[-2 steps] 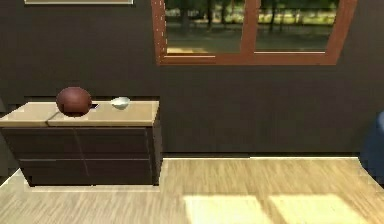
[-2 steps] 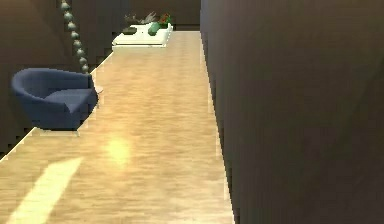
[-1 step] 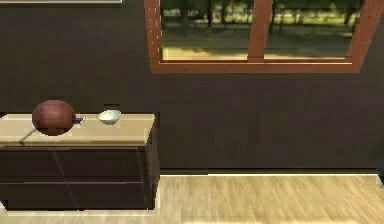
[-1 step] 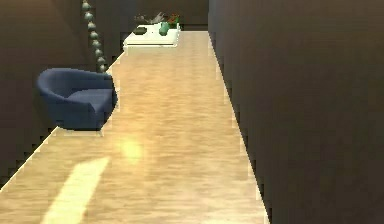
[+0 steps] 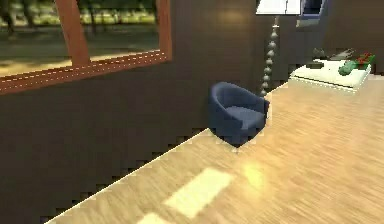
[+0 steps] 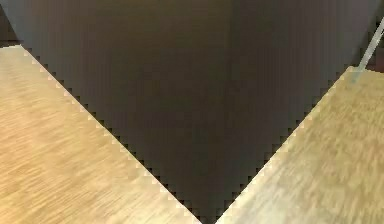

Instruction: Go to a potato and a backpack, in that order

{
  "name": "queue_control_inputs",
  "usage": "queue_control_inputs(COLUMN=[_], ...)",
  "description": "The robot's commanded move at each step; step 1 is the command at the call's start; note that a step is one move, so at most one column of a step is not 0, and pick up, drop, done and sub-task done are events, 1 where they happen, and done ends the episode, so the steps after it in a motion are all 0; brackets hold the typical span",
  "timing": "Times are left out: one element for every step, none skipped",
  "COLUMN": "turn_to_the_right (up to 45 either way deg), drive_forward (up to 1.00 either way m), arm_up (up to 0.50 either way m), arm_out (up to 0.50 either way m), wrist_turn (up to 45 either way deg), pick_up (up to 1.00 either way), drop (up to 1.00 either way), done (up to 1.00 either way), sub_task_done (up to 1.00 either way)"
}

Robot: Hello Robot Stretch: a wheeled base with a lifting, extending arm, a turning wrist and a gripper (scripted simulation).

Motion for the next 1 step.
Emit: queue_control_inputs(turn_to_the_right=[39.0], drive_forward=[0.0], arm_up=[0.0], arm_out=[0.0], wrist_turn=[0.0], pick_up=[0.0], drop=[0.0], done=[0.0], sub_task_done=[0.0])
